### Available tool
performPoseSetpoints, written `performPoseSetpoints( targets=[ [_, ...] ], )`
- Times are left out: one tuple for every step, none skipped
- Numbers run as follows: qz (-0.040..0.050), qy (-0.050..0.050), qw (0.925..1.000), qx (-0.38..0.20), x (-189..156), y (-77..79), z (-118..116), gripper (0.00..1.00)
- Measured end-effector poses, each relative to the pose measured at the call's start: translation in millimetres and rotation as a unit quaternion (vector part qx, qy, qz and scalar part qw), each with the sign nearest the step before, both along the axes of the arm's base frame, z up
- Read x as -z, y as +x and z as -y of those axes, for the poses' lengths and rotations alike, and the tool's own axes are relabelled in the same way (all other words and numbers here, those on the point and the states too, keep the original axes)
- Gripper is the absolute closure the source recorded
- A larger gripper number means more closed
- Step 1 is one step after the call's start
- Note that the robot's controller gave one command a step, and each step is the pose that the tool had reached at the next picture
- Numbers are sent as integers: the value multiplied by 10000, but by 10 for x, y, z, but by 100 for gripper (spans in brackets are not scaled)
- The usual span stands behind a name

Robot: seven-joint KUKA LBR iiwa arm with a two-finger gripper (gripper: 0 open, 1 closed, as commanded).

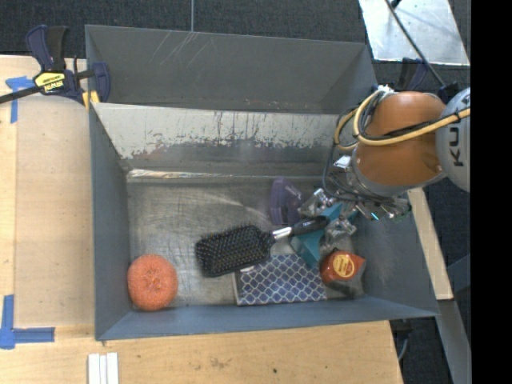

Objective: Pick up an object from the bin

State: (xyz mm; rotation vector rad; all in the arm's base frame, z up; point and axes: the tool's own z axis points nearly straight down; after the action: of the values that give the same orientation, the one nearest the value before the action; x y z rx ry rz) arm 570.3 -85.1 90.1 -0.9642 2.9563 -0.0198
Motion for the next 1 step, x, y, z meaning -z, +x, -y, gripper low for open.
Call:
performPoseSetpoints(
  targets=[
    [0,0,10000,0,0,0,0,0]
  ],
)
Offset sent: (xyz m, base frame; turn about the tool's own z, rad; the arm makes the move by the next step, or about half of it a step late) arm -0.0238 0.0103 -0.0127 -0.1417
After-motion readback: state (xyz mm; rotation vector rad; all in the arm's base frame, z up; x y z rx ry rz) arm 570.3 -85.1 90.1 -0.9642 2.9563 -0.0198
